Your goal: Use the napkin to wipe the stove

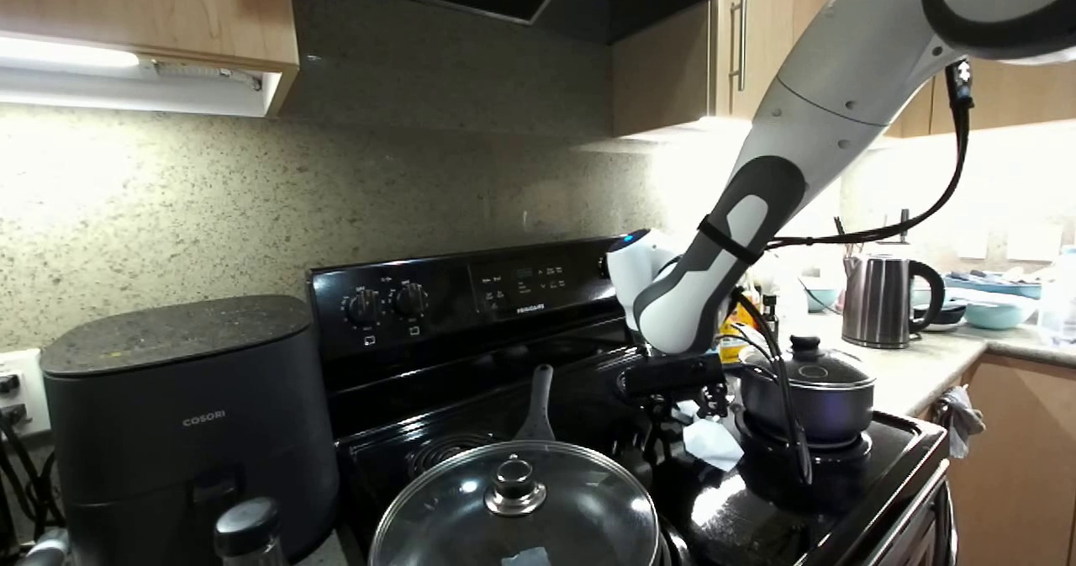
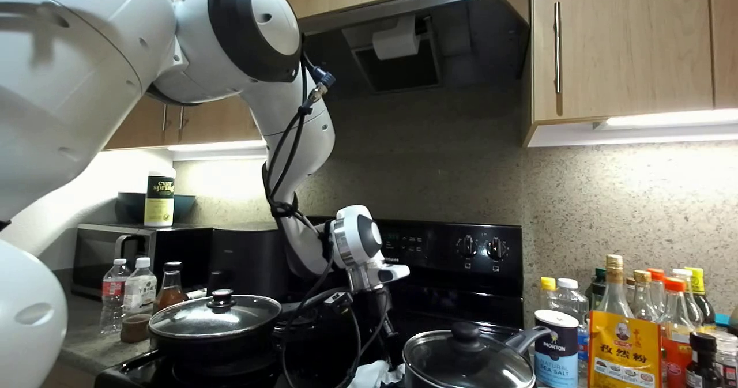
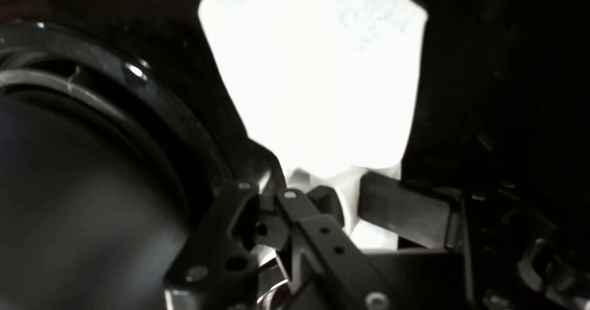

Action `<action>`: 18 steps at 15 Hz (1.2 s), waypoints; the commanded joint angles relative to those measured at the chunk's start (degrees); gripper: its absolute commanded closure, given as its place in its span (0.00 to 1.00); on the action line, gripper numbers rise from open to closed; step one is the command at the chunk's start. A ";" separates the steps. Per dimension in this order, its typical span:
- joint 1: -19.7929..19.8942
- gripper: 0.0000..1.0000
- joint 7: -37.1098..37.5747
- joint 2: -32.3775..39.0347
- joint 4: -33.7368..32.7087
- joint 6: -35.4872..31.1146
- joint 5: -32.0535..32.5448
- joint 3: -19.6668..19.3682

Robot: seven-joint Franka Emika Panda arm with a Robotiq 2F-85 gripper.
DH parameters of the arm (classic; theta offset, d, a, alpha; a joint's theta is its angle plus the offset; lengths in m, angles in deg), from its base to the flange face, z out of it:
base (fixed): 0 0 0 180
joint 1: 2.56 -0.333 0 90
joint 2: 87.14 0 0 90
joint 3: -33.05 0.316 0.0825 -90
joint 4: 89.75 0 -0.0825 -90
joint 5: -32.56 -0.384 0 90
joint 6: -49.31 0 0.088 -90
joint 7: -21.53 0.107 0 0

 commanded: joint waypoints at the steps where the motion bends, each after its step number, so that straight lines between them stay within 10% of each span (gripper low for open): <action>1: 0.66 1.00 -8.76 -4.55 4.40 2.61 -5.28 5.72; 8: 0.70 1.00 -18.48 -6.95 5.70 10.80 -11.97 9.76; 9: 0.61 0.75 -18.05 -7.08 5.57 12.17 -12.24 9.51; 18: 0.97 0.24 -17.26 -13.92 7.06 15.07 -12.05 9.53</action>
